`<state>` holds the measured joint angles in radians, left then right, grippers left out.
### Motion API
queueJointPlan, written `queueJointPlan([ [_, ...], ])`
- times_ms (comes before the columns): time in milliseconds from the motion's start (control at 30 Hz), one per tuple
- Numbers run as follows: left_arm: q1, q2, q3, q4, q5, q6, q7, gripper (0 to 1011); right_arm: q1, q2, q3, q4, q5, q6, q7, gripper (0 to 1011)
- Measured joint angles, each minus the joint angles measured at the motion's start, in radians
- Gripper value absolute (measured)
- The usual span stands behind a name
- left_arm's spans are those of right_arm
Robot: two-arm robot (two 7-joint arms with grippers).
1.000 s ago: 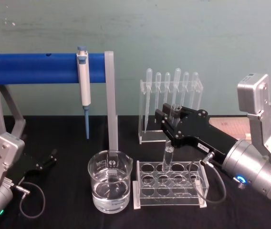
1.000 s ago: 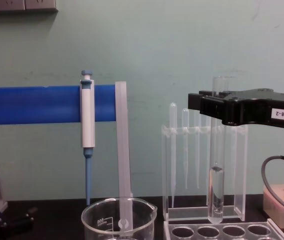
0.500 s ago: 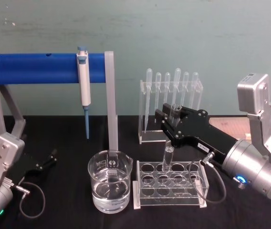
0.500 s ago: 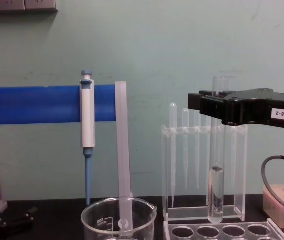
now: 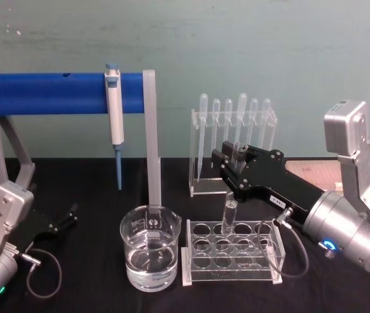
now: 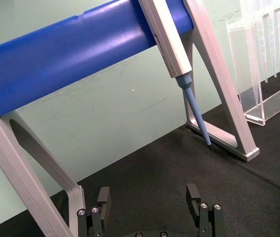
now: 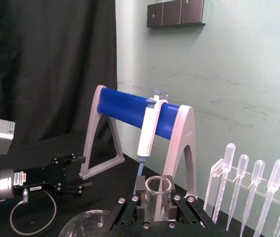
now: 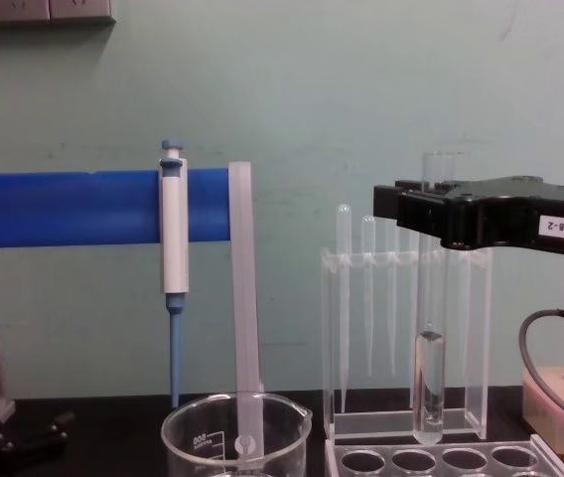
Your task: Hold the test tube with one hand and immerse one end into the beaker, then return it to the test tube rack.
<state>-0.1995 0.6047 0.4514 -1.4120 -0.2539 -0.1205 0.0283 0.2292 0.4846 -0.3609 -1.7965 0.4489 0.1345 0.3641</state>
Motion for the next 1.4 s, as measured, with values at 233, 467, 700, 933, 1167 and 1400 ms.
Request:
queueJointPlan([
  [233, 0.0, 0.0, 0.0, 0.0, 0.0, 0.0, 0.0, 1000, 0.0, 0.0, 0.0, 0.0, 0.0, 0.0, 0.0, 222],
  [467, 0.0, 0.0, 0.0, 0.0, 0.0, 0.0, 0.0, 1000, 0.016, -0.008, -0.004, -0.009, -0.002, 0.004, 0.007, 222],
  [700, 0.0, 0.0, 0.0, 0.0, 0.0, 0.0, 0.0, 1000, 0.07, -0.043, -0.034, -0.01, 0.018, 0.029, 0.027, 222],
  [933, 0.0, 0.0, 0.0, 0.0, 0.0, 0.0, 0.0, 1000, 0.143, -0.092, -0.095, 0.034, 0.027, 0.054, 0.04, 222],
  [1167, 0.0, 0.0, 0.0, 0.0, 0.0, 0.0, 0.0, 1000, 0.229, -0.165, -0.176, 0.132, 0.029, 0.066, 0.056, 222],
  [1400, 0.0, 0.0, 0.0, 0.0, 0.0, 0.0, 0.0, 1000, 0.23, -0.183, -0.208, 0.189, 0.021, 0.031, 0.065, 222],
])
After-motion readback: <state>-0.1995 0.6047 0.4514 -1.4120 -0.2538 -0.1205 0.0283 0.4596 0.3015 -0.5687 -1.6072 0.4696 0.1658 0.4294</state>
